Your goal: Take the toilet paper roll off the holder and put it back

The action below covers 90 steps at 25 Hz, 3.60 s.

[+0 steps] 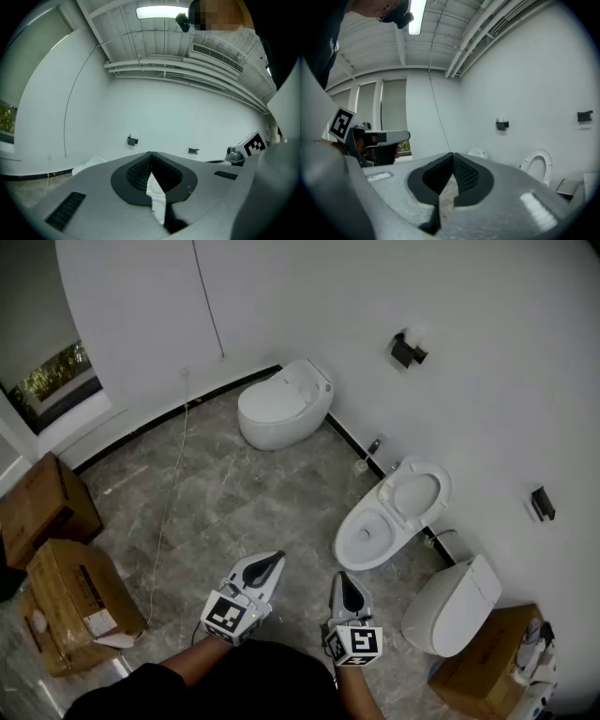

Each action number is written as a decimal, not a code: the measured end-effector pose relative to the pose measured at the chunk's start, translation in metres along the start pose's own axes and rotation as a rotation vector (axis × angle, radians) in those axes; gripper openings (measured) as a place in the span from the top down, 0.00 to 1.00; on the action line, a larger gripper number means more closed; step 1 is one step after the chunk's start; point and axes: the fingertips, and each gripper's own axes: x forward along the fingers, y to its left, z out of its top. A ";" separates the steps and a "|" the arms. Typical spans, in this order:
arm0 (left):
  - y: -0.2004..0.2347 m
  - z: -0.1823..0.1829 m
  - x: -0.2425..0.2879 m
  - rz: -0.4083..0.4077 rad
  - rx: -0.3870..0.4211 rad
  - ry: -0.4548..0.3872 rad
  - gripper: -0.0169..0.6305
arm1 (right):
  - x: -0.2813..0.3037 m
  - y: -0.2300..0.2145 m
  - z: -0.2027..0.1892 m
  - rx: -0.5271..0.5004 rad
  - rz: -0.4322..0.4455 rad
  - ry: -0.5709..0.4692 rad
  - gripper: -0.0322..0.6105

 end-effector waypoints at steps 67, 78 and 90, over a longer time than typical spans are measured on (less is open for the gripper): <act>0.332 0.038 0.729 -0.303 0.033 0.099 0.95 | 0.568 -0.436 0.156 0.175 -0.244 -0.108 0.95; 0.344 0.084 0.901 -0.418 0.047 0.043 0.95 | 0.628 -0.496 0.187 0.182 -0.391 -0.140 0.95; 0.366 0.092 1.053 -0.419 0.055 0.043 0.95 | 0.684 -0.526 0.198 0.145 -0.516 -0.110 0.95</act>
